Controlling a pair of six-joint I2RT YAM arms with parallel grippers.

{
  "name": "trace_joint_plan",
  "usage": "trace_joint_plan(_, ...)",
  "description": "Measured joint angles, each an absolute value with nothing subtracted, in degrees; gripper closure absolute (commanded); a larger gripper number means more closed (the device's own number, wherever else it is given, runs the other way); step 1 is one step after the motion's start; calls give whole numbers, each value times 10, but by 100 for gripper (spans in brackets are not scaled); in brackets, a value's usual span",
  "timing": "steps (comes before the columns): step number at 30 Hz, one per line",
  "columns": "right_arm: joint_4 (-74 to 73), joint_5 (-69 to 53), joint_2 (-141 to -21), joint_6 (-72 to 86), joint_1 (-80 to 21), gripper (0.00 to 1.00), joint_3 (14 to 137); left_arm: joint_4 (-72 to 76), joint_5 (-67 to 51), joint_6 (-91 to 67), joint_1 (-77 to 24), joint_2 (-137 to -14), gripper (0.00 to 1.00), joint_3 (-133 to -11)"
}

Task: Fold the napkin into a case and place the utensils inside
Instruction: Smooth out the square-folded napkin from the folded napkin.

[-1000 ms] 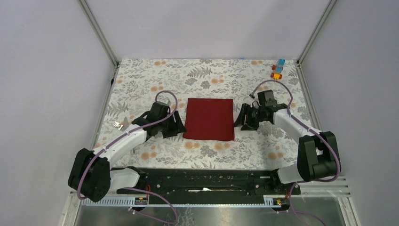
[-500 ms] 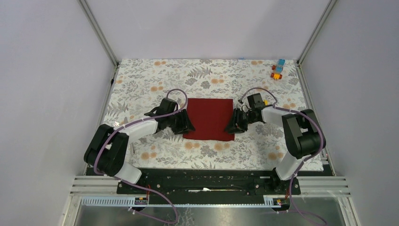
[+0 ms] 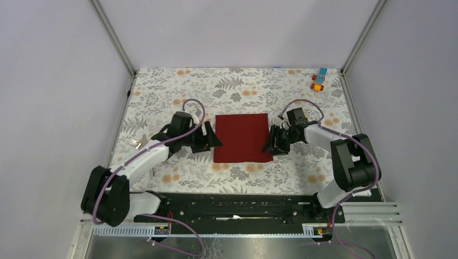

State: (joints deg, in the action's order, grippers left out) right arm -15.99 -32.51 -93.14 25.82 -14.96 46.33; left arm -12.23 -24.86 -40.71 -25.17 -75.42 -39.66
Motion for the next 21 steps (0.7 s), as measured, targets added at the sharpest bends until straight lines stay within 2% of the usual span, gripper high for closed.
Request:
trace_joint_plan(3, -168, -320, -912, 253, -149, 39, 465, -142, -248, -396, -226, -708, 32, -411)
trace_joint_plan(10, -173, -300, -915, 249, -140, 51, 466, -142, -244, -390, -207, -775, 57, -403)
trace_joint_plan(21, -166, -280, -933, 239, -136, 67, 454, -98, -247, -404, -215, -809, 71, -345)
